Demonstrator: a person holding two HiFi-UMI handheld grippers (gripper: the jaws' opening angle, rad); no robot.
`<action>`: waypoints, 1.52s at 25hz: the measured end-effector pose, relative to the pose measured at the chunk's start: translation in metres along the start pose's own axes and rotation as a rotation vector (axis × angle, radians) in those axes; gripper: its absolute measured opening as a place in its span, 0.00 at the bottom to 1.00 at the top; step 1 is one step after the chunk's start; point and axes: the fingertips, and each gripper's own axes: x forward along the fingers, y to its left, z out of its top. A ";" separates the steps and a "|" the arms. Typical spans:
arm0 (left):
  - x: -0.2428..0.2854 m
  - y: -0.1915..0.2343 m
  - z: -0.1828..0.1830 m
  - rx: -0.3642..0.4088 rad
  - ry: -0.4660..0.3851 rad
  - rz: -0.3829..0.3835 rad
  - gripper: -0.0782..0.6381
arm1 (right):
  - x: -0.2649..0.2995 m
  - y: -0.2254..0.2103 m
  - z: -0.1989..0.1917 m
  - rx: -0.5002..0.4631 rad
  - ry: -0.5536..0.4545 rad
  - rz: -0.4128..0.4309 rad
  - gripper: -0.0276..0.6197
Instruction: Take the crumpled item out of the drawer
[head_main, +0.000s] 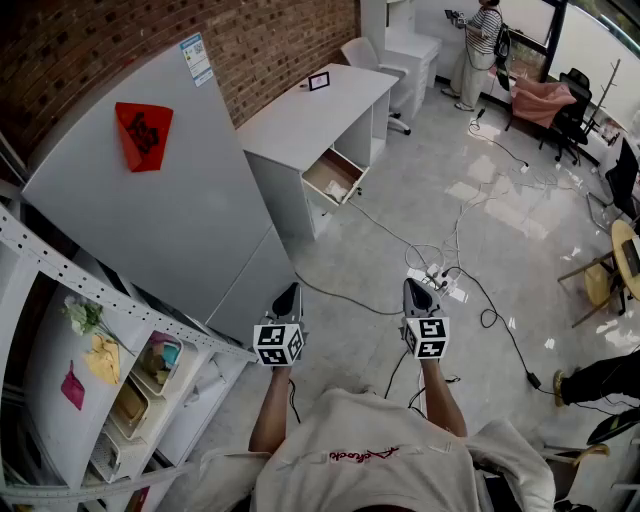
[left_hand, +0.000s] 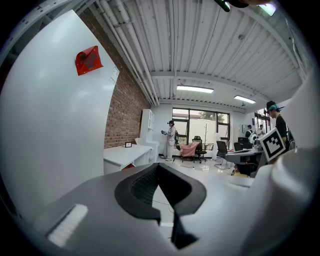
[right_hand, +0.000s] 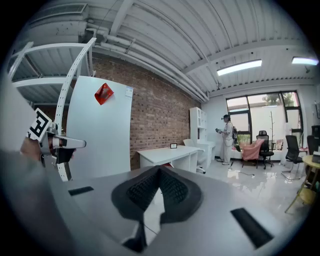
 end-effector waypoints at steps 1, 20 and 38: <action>0.000 0.000 -0.001 0.000 0.000 0.000 0.12 | 0.001 0.001 -0.001 0.001 0.002 0.003 0.06; 0.018 -0.015 0.000 0.019 0.009 0.002 0.12 | 0.008 -0.016 -0.004 0.031 -0.014 0.044 0.06; 0.055 -0.050 -0.012 0.019 0.024 0.011 0.12 | 0.028 -0.040 -0.019 0.009 0.012 0.113 0.06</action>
